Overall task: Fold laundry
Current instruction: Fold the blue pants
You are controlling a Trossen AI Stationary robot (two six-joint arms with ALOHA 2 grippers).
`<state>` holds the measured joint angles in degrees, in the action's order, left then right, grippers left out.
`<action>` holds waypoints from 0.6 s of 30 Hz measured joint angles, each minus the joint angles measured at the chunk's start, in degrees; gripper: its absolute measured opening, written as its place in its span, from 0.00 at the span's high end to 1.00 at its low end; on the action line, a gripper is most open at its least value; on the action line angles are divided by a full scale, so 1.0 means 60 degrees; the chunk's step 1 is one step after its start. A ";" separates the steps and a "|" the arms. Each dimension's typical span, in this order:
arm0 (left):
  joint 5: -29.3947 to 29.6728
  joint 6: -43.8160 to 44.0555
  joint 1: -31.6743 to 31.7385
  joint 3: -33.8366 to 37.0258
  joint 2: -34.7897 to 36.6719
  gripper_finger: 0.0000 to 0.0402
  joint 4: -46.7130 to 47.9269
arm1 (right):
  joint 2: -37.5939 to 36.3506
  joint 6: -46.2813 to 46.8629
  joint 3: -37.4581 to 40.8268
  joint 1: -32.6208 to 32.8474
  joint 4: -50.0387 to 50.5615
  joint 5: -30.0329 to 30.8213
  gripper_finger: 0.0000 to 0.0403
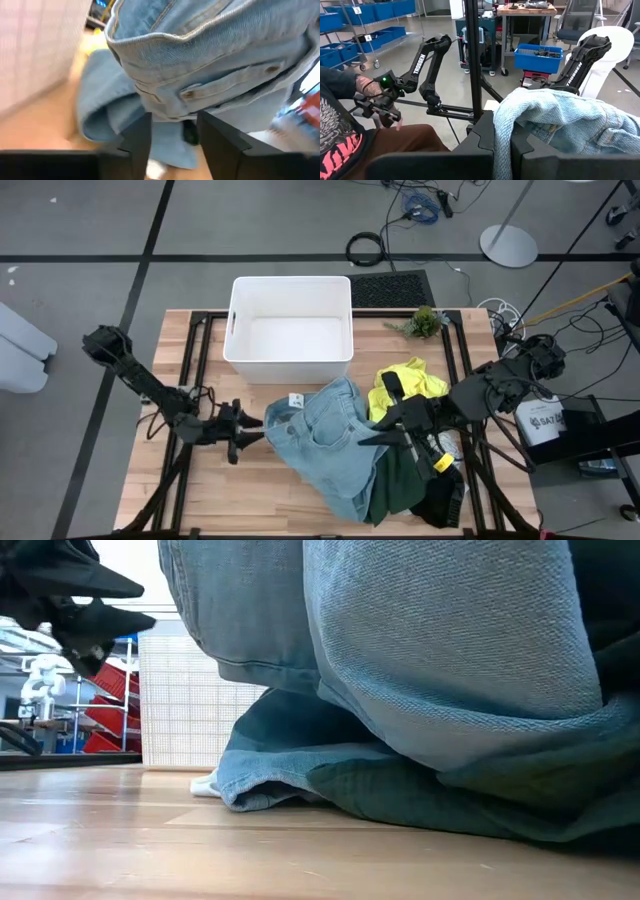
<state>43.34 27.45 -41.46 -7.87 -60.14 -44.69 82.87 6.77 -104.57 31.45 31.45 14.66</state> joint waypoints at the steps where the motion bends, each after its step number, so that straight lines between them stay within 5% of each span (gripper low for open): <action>1: -0.0039 -0.0503 0.0069 -0.0002 0.0000 0.54 -0.0017 | -0.0011 -0.0004 0.0000 0.0026 -0.0028 0.0004 1.00; 12: -0.1684 -0.2899 0.1682 -0.0272 -0.0411 0.45 -0.0619 | -0.0048 -0.0420 0.0000 0.0359 -0.0880 0.0003 1.00; 18: -0.3430 -0.3926 0.2963 -0.1225 -0.1247 0.45 -0.0691 | -0.0048 -0.0760 0.0000 0.0571 -0.1167 0.0006 1.00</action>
<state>22.76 3.89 -23.68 -15.22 -67.62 -48.84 82.59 2.21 -104.57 34.88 24.45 14.69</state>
